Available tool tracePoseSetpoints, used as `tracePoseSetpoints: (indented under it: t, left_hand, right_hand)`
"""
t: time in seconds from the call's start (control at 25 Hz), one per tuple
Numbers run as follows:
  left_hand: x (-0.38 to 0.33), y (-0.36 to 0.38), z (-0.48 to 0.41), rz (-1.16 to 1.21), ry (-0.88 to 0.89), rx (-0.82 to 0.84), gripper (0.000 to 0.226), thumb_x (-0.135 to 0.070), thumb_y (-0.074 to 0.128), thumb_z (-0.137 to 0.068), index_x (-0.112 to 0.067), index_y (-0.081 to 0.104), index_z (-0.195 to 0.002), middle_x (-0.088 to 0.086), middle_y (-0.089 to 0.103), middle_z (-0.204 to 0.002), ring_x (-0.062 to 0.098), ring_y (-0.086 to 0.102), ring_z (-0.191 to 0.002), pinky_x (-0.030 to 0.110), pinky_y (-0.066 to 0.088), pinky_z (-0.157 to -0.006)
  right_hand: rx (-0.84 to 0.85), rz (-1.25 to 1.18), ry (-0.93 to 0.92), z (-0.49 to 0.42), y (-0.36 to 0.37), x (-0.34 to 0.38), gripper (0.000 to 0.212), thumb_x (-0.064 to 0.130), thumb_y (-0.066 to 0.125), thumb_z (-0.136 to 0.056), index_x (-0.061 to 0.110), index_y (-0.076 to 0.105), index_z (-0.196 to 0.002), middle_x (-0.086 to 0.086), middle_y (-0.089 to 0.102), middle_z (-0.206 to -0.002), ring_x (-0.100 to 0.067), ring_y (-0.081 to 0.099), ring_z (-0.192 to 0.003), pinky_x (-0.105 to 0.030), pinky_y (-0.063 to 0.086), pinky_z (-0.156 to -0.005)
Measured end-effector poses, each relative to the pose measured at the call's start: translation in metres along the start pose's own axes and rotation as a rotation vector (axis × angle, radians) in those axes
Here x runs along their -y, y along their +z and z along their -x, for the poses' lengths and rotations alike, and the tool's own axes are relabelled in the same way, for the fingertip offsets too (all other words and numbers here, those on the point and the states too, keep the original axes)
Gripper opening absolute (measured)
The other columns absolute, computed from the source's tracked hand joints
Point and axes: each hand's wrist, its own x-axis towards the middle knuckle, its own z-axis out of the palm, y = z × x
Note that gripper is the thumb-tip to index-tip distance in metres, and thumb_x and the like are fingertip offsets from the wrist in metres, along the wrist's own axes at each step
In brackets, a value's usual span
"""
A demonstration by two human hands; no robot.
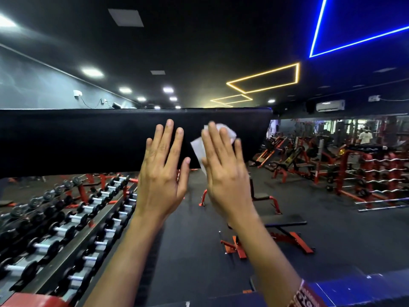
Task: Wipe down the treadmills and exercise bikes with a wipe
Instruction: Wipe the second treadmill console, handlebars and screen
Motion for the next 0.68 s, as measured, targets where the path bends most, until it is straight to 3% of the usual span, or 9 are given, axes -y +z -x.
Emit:
tracePoseSetpoints:
  t: [0.08,0.2,0.28,0.4,0.44,0.6,0.68]
  left_hand:
    - [0.002,-0.002,-0.001,-0.009,0.004,0.0,0.05,-0.021,0.042,-0.096,0.001,0.038,-0.141,0.018,0.029,-0.15,0.03,0.021,-0.141,0.034,0.009,-0.119]
    - [0.003,-0.004,-0.002,0.008,0.009,0.008,0.05,-0.022,0.043,-0.096,0.0,0.039,-0.141,0.018,0.029,-0.15,0.029,0.02,-0.142,0.034,0.008,-0.119]
    - [0.003,-0.004,-0.002,0.006,0.014,0.008,0.051,-0.022,0.043,-0.096,0.0,0.039,-0.141,0.017,0.028,-0.15,0.029,0.02,-0.142,0.033,0.008,-0.119]
    - [0.004,-0.005,-0.003,0.0,0.02,0.019,0.051,-0.022,0.043,-0.096,-0.001,0.039,-0.142,0.017,0.028,-0.151,0.028,0.019,-0.143,0.033,0.008,-0.119]
    - [0.005,-0.006,-0.003,0.002,0.021,0.025,0.051,-0.023,0.043,-0.096,-0.002,0.039,-0.142,0.017,0.028,-0.151,0.028,0.02,-0.143,0.033,0.009,-0.119]
    - [0.019,-0.016,-0.002,-0.003,-0.015,0.033,0.051,-0.025,0.044,-0.095,-0.006,0.039,-0.143,0.014,0.027,-0.152,0.028,0.019,-0.143,0.033,0.008,-0.119]
    - [0.03,-0.024,0.0,-0.013,-0.051,0.031,0.053,-0.027,0.043,-0.095,-0.007,0.038,-0.144,0.013,0.025,-0.153,0.027,0.018,-0.144,0.033,0.007,-0.119]
  right_hand:
    - [-0.059,0.052,0.108,-0.024,-0.004,-0.019,0.048,0.025,0.026,-0.104,0.006,0.024,-0.148,-0.008,0.02,-0.156,-0.014,0.008,-0.144,-0.041,0.007,-0.12]
    - [-0.148,-0.072,0.472,-0.011,-0.011,-0.025,0.049,0.019,0.029,-0.105,0.005,0.017,-0.151,-0.012,0.013,-0.159,-0.02,0.002,-0.147,-0.041,0.006,-0.121]
    - [-0.115,-0.082,0.418,0.007,-0.006,-0.001,0.052,0.011,0.034,-0.103,0.003,0.015,-0.15,-0.011,0.01,-0.159,-0.022,0.004,-0.148,-0.039,0.006,-0.121]
    - [-0.016,0.006,0.118,-0.011,-0.001,-0.004,0.053,0.009,0.039,-0.099,0.002,0.021,-0.149,-0.009,0.014,-0.156,-0.018,0.007,-0.146,-0.036,0.003,-0.121]
    - [-0.018,0.048,0.117,-0.024,-0.004,-0.012,0.051,0.013,0.036,-0.101,0.003,0.023,-0.149,-0.01,0.017,-0.157,-0.016,0.008,-0.145,-0.037,0.003,-0.121]
    - [-0.128,-0.02,0.436,-0.019,-0.005,-0.006,0.05,0.014,0.031,-0.103,0.0,0.018,-0.15,-0.016,0.013,-0.158,-0.021,0.004,-0.147,-0.038,0.005,-0.121]
    - [-0.089,-0.065,0.347,0.001,0.006,0.033,0.054,0.006,0.038,-0.099,-0.001,0.018,-0.149,-0.016,0.011,-0.158,-0.024,0.006,-0.147,-0.038,0.005,-0.121]
